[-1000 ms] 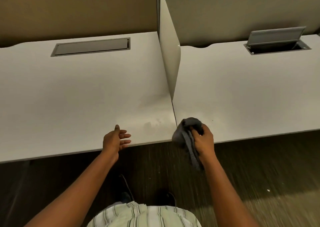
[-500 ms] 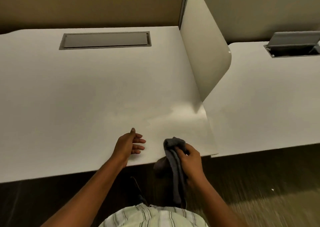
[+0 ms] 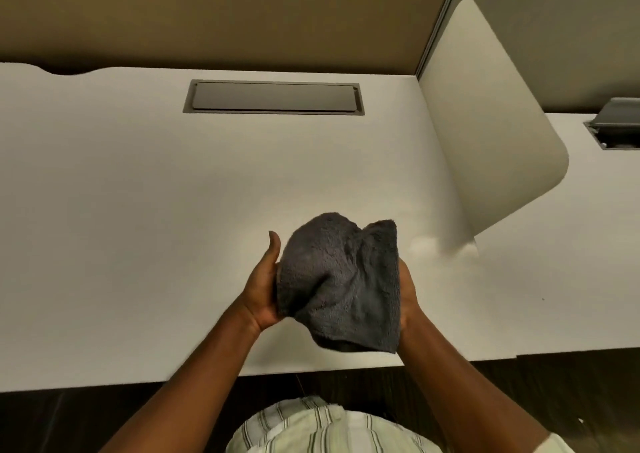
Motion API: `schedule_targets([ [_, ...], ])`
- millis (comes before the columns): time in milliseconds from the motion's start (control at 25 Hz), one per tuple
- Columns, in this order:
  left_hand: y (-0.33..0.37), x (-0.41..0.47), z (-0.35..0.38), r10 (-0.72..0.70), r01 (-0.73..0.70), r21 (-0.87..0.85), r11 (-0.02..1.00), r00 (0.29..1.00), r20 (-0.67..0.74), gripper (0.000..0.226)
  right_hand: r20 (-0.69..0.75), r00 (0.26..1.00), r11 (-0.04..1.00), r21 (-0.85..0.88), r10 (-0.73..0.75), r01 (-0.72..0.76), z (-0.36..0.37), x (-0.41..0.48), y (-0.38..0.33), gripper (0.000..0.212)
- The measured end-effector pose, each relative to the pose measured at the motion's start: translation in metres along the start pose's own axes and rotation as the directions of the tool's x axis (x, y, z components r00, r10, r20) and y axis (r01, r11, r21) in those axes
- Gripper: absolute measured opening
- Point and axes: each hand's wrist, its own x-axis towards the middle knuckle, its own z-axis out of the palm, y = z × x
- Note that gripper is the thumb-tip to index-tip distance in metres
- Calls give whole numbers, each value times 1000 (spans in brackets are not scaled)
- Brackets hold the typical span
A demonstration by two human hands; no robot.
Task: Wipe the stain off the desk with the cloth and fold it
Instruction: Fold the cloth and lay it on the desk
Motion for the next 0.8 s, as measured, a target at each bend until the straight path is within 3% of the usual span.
schedule_targets([
  [120,48,-3,-8,174,-177,53,983,983,53,69,125,992,999,-31,19,-16,32,34,-12,54],
  [200,79,-3,-14,250,-255,98,962,966,62,65,150,988,994,-105,23,-7,49,61,-24,75],
  [240,90,-1,-17,272,-272,166,948,962,22,64,151,988,992,-123,27,-8,58,73,-31,85],
  [320,105,10,-29,314,-191,422,886,918,-243,61,55,998,977,-213,12,1,69,101,-39,92],
  [360,107,16,-38,347,-91,529,844,844,-409,62,-56,998,931,-364,-42,19,69,115,-40,89],
  [440,105,26,-59,378,44,592,805,731,-568,60,-225,960,694,-719,-167,-48,58,135,-36,76],
  [520,101,30,-73,399,76,634,769,718,-571,47,-250,931,489,-867,-265,-93,44,146,-25,60],
  [600,98,33,-78,441,92,693,715,710,-549,30,-214,903,360,-930,-373,-72,33,153,-17,41],
  [720,95,44,-74,512,108,737,668,652,-559,24,-185,860,268,-962,-476,-59,30,160,-16,25],
  [800,96,51,-69,523,133,738,662,623,-582,15,-198,843,313,-949,-500,-37,36,164,-15,25],
])
